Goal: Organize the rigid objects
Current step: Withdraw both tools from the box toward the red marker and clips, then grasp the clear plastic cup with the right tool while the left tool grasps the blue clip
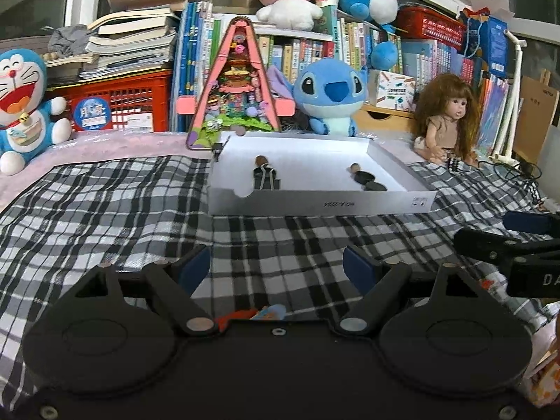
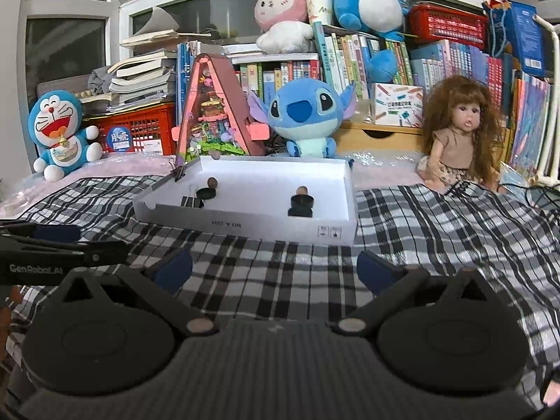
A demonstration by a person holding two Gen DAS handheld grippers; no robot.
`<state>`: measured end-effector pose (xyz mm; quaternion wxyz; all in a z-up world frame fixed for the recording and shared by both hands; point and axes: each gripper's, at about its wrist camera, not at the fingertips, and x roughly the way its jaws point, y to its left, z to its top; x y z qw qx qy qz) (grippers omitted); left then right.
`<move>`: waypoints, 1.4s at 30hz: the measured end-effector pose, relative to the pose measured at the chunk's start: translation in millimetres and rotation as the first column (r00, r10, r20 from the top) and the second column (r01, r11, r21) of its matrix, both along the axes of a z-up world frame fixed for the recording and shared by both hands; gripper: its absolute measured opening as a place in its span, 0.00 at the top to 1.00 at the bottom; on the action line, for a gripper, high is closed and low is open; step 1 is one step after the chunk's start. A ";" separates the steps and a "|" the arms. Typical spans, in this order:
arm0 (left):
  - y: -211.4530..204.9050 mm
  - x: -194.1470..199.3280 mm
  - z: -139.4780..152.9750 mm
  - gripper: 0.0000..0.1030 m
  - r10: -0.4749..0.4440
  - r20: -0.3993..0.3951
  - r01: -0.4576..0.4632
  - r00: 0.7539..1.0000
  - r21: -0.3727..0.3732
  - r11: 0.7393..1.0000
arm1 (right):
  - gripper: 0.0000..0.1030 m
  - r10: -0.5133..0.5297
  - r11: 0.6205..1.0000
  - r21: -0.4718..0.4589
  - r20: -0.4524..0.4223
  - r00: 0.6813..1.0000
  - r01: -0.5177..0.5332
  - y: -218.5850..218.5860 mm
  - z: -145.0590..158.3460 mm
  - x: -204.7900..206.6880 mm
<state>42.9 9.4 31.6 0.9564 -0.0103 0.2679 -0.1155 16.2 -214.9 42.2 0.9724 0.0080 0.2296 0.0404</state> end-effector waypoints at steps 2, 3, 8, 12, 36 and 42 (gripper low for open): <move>2.7 -1.0 -2.0 0.21 0.011 -0.002 -0.011 1.000 0.005 1.000 | 0.00 -0.005 1.000 0.002 -0.005 1.000 0.005 -1.4 -2.6 -2.8; 4.0 -1.7 -3.4 0.21 0.014 -0.004 -0.014 1.000 0.007 1.000 | 0.00 -0.007 1.000 0.003 -0.006 1.000 0.007 -2.0 -3.7 -4.2; 11.5 -4.4 -8.5 0.22 0.037 -0.015 -0.037 0.999 -0.007 0.999 | 0.00 -0.013 1.000 -0.001 -0.012 1.000 0.013 -3.9 -8.0 -10.7; 16.8 -5.3 -11.9 0.24 0.055 -0.023 -0.055 0.998 -0.016 0.998 | 0.00 -0.022 1.000 0.004 -0.018 1.000 0.022 -6.6 -10.8 -14.2; 23.9 -24.5 -20.5 0.26 0.091 -0.031 -0.091 0.995 -0.026 0.995 | 0.00 -0.040 0.999 -0.013 -0.018 0.999 0.040 -8.6 -26.6 -35.9; 21.5 -28.9 -23.4 0.27 0.069 -0.043 -0.071 0.997 -0.035 0.997 | 0.00 -0.041 0.998 -0.042 -0.016 0.999 0.040 -7.8 -29.3 -37.5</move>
